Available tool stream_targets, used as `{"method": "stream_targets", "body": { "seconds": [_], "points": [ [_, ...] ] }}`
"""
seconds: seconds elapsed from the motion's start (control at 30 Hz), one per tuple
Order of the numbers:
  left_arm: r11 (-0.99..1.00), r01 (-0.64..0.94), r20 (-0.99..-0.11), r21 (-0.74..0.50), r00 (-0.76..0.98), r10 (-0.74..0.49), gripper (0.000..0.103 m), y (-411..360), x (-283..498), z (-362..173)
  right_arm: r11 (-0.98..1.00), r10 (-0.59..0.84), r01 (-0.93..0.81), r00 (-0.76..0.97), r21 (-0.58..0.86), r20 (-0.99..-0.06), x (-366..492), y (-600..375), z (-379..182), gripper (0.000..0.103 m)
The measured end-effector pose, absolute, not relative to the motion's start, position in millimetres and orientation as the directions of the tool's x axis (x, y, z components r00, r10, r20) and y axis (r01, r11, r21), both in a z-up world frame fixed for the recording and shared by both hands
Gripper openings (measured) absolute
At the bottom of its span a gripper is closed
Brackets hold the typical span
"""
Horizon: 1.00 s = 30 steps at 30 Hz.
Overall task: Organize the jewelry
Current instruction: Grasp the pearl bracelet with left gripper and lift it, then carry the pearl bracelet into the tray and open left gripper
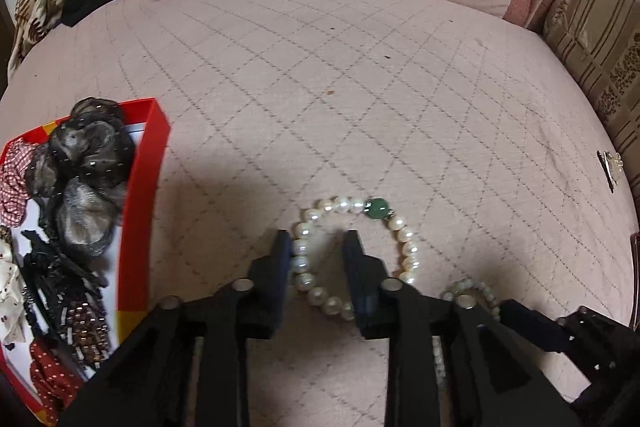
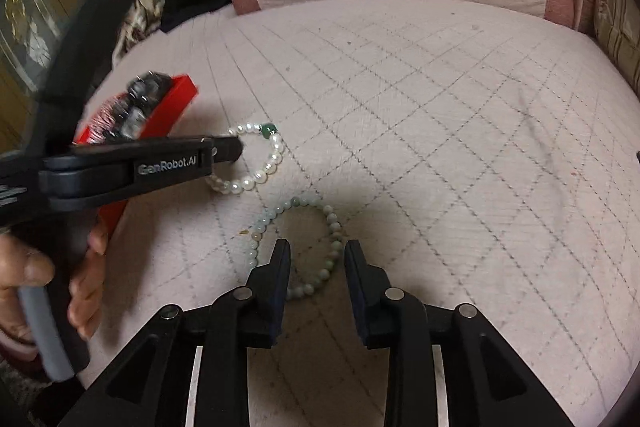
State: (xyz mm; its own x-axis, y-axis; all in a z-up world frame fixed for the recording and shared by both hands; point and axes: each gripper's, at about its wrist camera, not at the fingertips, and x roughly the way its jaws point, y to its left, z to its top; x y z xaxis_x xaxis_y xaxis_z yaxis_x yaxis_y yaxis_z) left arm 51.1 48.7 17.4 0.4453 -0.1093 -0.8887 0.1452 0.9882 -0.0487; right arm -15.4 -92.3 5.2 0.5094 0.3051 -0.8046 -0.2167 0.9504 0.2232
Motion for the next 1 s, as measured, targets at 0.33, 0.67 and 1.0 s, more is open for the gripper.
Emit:
{"method": "stream_targets", "body": {
  "seconds": [0.33,0.67,1.0],
  "points": [
    [0.972,0.201,-0.855,-0.122,0.477,-0.206,0.009,52,26,66,0.947,0.322,-0.171,0.544,0.274,-0.775,-19,-103,19,0.007],
    [0.971,0.171,-0.776,-0.166,0.585,-0.235,0.009,120,-27,146,0.934,0.356,-0.206,0.616,0.292,-0.703,-47,-105,79,0.007],
    [0.982,-0.008,-0.766,-0.189,0.627,-0.142,0.009,221,-61,161,0.909,0.411,-0.331,0.610,0.253,-0.678,-62,-51,118,0.007]
  ]
}}
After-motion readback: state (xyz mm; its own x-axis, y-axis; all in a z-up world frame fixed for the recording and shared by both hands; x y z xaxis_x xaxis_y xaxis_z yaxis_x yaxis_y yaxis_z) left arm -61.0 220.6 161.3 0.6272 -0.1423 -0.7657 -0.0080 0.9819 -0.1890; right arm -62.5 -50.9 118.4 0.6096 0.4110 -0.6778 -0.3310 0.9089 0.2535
